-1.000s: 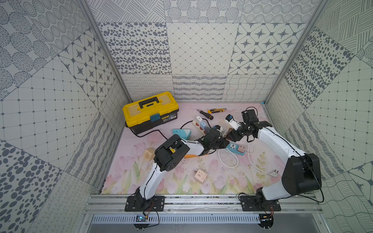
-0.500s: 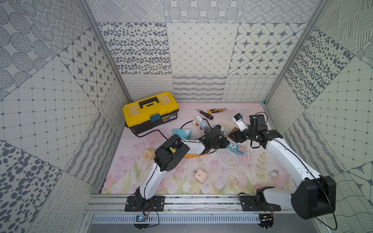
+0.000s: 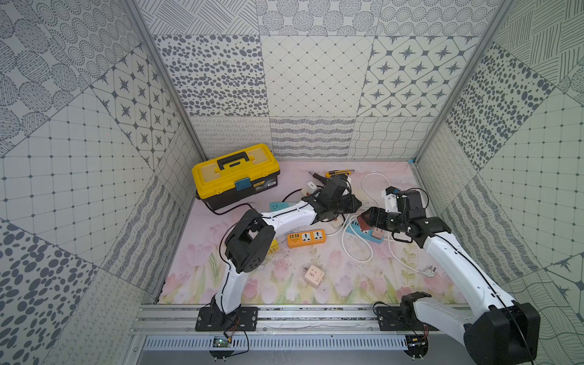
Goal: Pull the plug off the socket
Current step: Place the plug at the corner of the board.
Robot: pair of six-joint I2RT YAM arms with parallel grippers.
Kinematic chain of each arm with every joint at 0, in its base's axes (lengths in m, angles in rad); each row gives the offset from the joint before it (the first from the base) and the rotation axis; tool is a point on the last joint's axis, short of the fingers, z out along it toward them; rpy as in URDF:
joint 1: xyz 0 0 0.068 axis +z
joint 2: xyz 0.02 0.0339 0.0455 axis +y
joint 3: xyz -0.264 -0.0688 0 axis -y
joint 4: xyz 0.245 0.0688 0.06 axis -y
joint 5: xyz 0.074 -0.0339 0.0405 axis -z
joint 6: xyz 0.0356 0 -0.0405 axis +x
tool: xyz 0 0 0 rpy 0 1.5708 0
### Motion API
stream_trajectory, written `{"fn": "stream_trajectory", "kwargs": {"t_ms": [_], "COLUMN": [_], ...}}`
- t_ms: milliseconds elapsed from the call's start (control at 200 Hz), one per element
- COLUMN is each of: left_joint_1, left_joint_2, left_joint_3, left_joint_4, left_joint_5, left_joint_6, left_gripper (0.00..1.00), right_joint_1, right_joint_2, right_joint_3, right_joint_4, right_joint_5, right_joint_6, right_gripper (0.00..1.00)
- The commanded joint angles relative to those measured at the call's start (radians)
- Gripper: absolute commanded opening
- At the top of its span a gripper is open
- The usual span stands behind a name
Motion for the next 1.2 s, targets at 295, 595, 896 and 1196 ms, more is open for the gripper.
{"fn": "stream_trajectory", "kwargs": {"t_ms": [295,595,896,1196], "left_joint_1": [0.194,0.207,0.214,0.215], "left_joint_2": [-0.395,-0.56,-0.587,-0.577], "left_joint_3": [-0.279,-0.394,-0.453,-0.469], "left_joint_4": [-0.128,-0.157,-0.142,-0.138], "left_joint_5": [-0.079,-0.137,-0.132,-0.129], "left_joint_6": [0.144,0.216,0.222,0.227], "left_gripper": [0.36,0.41,0.4,0.39], "right_joint_1": [0.301,0.483,0.501,0.484], "right_joint_2": [-0.102,-0.005,0.032,0.025], "right_joint_3": [-0.143,-0.235,-0.292,-0.362], "right_joint_4": [-0.045,0.055,0.13,0.169], "right_joint_5": [-0.026,0.009,0.042,0.005], "right_joint_6": [0.238,0.348,0.395,0.417], "right_gripper": [0.0,0.04,0.35,0.52]}}
